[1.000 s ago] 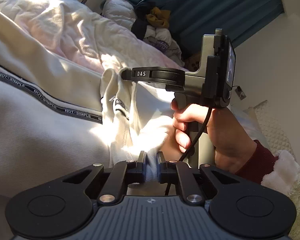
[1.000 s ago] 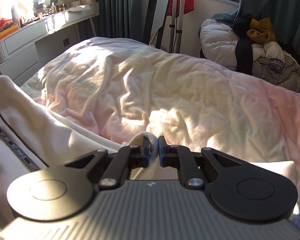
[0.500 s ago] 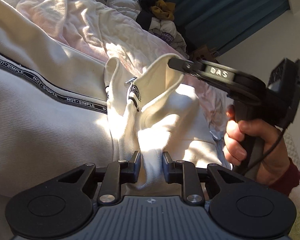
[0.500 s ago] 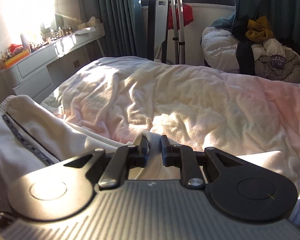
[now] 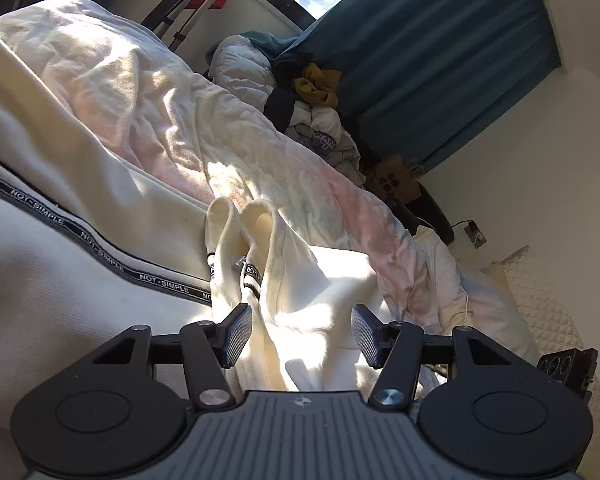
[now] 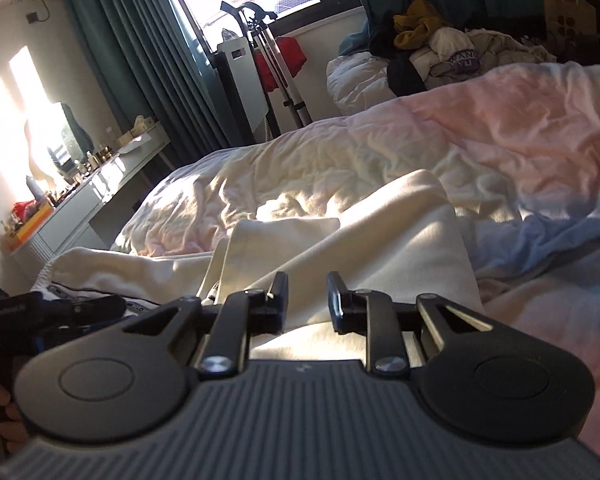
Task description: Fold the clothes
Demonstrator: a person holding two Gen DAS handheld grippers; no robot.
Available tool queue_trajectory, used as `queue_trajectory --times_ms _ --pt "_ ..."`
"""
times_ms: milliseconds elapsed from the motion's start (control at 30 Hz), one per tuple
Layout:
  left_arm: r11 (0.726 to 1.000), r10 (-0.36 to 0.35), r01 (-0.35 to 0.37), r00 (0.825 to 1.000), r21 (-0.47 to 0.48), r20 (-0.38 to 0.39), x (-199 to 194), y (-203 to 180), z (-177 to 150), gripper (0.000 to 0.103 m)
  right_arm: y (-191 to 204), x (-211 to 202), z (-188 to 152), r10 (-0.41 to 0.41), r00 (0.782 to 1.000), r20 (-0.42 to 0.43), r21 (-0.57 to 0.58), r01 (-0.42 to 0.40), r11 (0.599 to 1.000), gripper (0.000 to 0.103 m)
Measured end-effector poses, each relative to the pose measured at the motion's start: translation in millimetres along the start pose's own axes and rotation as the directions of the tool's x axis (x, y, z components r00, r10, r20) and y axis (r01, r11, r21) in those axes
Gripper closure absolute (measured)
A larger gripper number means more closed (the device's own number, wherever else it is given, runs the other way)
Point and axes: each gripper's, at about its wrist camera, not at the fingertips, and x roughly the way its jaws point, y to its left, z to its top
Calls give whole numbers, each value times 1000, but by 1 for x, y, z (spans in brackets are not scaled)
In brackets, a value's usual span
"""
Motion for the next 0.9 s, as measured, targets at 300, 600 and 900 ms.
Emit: queue_trajectory --times_ms 300,600,900 --pt "993 42 -28 991 113 -129 56 -3 -4 53 26 39 -51 -70 981 -182 -234 26 972 79" --pt "988 48 -19 981 152 -188 63 -7 -10 54 19 41 -44 -29 981 -190 -209 -12 978 79" --pt "1000 2 -2 957 1 -290 47 0 -7 56 21 38 -44 -28 982 -186 -209 -11 978 80"
